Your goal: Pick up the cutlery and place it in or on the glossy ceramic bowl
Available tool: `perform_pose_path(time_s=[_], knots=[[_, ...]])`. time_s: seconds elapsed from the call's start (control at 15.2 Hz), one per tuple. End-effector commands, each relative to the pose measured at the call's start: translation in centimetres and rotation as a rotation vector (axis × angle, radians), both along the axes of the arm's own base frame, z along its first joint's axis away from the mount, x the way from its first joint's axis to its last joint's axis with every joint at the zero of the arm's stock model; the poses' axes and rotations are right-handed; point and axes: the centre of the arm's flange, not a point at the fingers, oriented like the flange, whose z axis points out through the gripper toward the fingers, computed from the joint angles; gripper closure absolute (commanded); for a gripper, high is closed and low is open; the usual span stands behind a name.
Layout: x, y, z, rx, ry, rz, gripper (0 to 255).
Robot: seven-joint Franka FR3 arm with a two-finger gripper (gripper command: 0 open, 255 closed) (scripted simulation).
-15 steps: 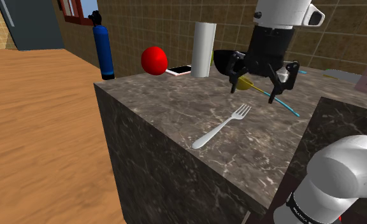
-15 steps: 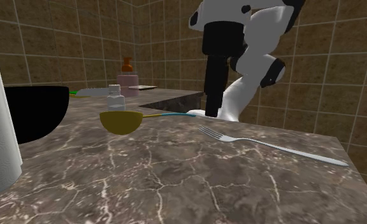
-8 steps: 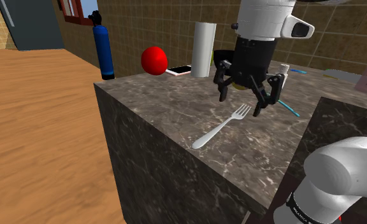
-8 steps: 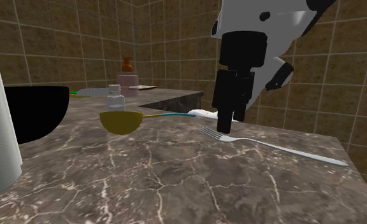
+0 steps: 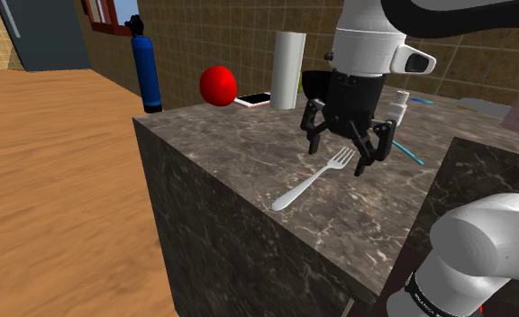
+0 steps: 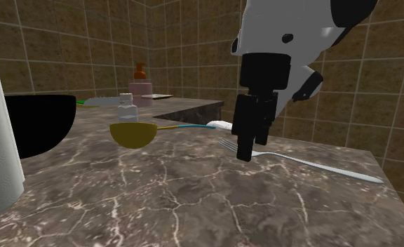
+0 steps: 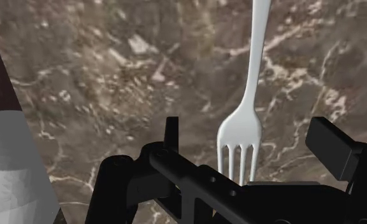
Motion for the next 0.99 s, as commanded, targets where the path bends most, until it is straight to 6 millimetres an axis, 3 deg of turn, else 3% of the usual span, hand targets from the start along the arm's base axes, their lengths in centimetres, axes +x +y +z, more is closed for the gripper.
perform_pose_path(time_s=[0.0,0.13,0.2,0.79,0.92], knots=[[0.0,0.0,0.0,0.000,0.000,0.000,0],[0.0,0.0,0.0,0.000,0.000,0.000,0],[0.0,0.0,0.0,0.000,0.000,0.000,255],[0.0,0.0,0.0,0.000,0.000,0.000,255],[0.0,0.0,1.0,0.000,0.000,0.000,255]])
